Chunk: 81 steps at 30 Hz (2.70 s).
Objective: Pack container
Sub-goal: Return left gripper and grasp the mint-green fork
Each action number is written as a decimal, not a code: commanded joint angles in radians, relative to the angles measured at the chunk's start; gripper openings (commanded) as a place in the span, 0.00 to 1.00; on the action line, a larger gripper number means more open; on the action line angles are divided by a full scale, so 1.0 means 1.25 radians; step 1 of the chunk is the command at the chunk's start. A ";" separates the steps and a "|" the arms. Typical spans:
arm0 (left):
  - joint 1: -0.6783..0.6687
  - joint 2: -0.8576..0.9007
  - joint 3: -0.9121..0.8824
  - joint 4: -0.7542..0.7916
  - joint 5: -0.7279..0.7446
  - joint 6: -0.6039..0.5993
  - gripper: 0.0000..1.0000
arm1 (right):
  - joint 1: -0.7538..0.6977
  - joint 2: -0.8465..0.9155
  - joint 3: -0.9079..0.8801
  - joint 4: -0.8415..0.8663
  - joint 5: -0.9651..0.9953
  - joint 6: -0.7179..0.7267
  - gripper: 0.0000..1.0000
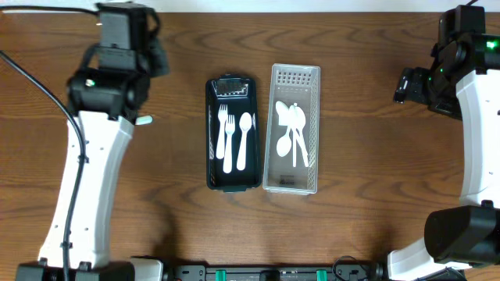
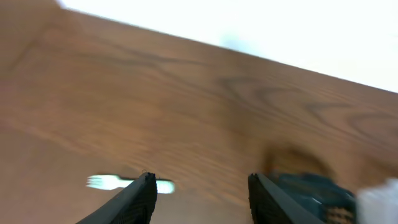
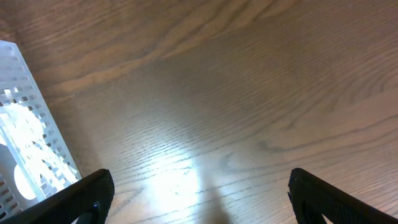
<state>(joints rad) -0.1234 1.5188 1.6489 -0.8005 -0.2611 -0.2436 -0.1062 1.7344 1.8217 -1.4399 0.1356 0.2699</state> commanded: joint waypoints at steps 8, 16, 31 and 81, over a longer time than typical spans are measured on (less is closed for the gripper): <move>0.177 0.182 -0.008 -0.010 -0.010 -0.331 0.44 | -0.004 0.004 -0.001 -0.007 -0.010 0.027 0.93; 0.255 0.359 -0.008 -0.017 0.081 -0.680 0.51 | -0.003 0.004 -0.001 -0.040 -0.010 0.088 0.93; 0.329 0.474 -0.008 -0.083 0.131 -0.938 0.53 | -0.003 0.004 -0.001 -0.055 -0.016 0.132 0.93; 0.360 0.598 -0.008 -0.135 0.161 -0.963 0.22 | -0.003 0.004 -0.001 -0.069 -0.027 0.136 0.93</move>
<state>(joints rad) 0.3199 2.2189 1.6478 -0.9581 -0.0582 -1.4647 -0.1062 1.7344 1.8221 -1.5253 0.1040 0.4290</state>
